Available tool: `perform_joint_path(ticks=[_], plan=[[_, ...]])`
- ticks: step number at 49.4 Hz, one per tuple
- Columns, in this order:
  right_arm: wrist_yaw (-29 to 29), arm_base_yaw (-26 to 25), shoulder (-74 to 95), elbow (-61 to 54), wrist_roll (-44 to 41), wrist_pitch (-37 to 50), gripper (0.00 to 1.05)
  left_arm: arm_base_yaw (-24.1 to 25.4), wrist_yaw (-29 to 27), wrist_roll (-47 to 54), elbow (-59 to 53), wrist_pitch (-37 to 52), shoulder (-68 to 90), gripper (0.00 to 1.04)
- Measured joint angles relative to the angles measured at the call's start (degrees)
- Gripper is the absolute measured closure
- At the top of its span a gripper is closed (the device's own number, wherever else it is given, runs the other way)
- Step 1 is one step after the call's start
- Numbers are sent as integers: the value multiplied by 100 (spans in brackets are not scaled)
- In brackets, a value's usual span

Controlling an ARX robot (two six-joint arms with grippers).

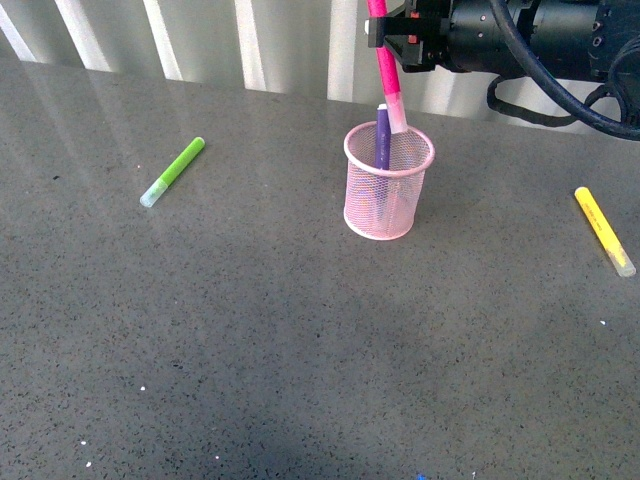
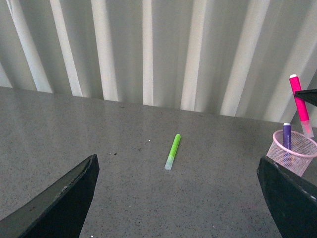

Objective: Insert purple and pink pens into pink cup

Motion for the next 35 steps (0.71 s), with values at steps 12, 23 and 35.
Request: perform_joint_path(ticks=[12,23,35], plan=[[44,-94,37,-52,-44,-2,82,0,0,0,0,0,0,7],[44,-133,57,-66,-37,0,42,0,0,0,0,0,0,7],[140,-192,9,-151,7,31,5,0,0,0,0,0,0,7]])
